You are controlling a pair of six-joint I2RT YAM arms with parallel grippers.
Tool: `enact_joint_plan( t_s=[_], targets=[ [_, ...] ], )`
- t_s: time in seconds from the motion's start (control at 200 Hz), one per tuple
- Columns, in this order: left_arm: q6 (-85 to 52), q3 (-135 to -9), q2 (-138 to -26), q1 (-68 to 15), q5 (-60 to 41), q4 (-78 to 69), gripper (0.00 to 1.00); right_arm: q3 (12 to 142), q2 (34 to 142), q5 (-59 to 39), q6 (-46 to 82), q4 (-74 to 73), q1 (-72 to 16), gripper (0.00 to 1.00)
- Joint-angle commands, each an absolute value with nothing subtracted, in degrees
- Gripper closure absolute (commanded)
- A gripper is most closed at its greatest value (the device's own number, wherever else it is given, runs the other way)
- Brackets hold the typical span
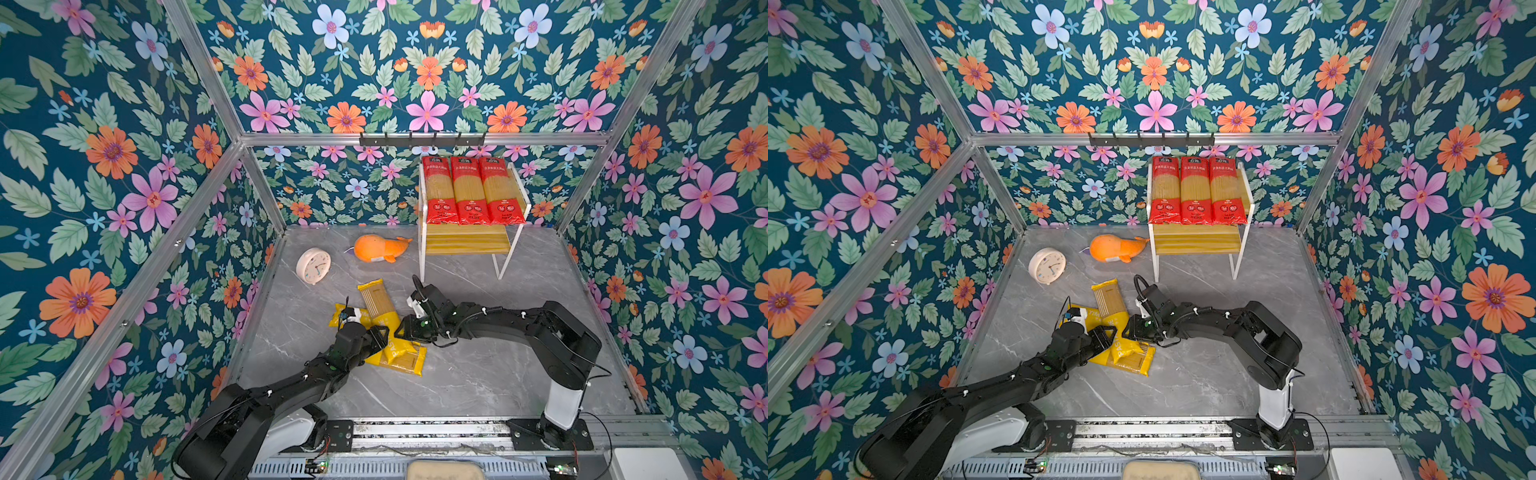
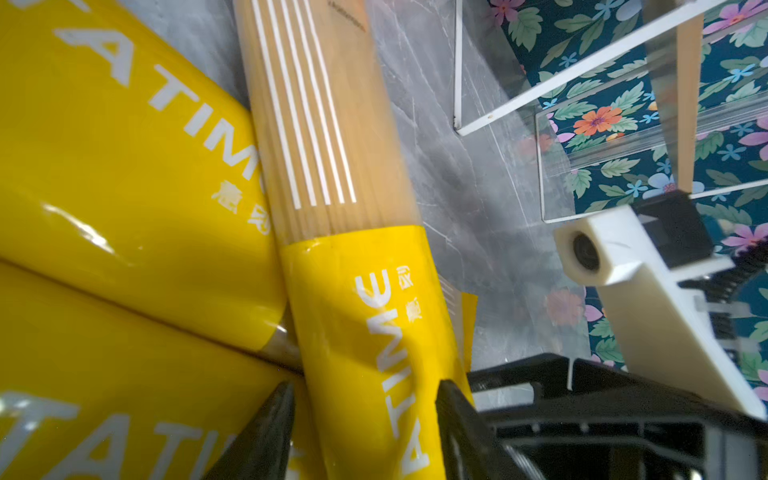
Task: Place and organize the pasta boxes and bags onto the shelf
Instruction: 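Grasp the yellow PASTATIME bag's end with the right gripper while the left holds it, then lift the yellow bag upright with the right gripper while the left gripper steadies it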
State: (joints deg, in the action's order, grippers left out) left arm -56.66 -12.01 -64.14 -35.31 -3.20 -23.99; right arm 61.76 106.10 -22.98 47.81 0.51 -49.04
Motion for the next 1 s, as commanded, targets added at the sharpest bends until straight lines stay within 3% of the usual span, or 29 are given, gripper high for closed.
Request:
enact_joint_plan(
  t_s=[0.0,0.195,0.385,0.585,0.795,0.995],
  targets=[
    [-56.7,-11.3,-62.6,-35.3,-2.0,-24.9,0.48,60.2,104.7,-27.6,49.8,-1.6,-51.3,0.52],
    [-57.3,-9.6,-60.9,-35.4,-2.8,-24.7,0.57,49.5,100.5,-30.8,58.7,-15.1,-48.3,0.5],
    [-60.0,-7.8,-62.1,-37.2,-4.3,-28.7,0.68,50.4,102.7,-30.7,59.2,-16.3,-46.3,0.48],
    [-60.7,-7.0,-61.2,-38.0,-2.2,-28.6,0.74,53.8,106.2,-30.5,59.2,-17.4,-45.9,0.48],
    [-61.0,-7.6,-63.1,-38.6,-3.5,-30.6,0.76,53.2,110.7,-37.5,64.4,-31.0,-46.3,0.57],
    [-61.6,-7.2,-64.6,-39.4,-4.2,-32.7,0.77,50.0,109.9,-36.5,64.3,-36.7,-46.2,0.77]
  ],
)
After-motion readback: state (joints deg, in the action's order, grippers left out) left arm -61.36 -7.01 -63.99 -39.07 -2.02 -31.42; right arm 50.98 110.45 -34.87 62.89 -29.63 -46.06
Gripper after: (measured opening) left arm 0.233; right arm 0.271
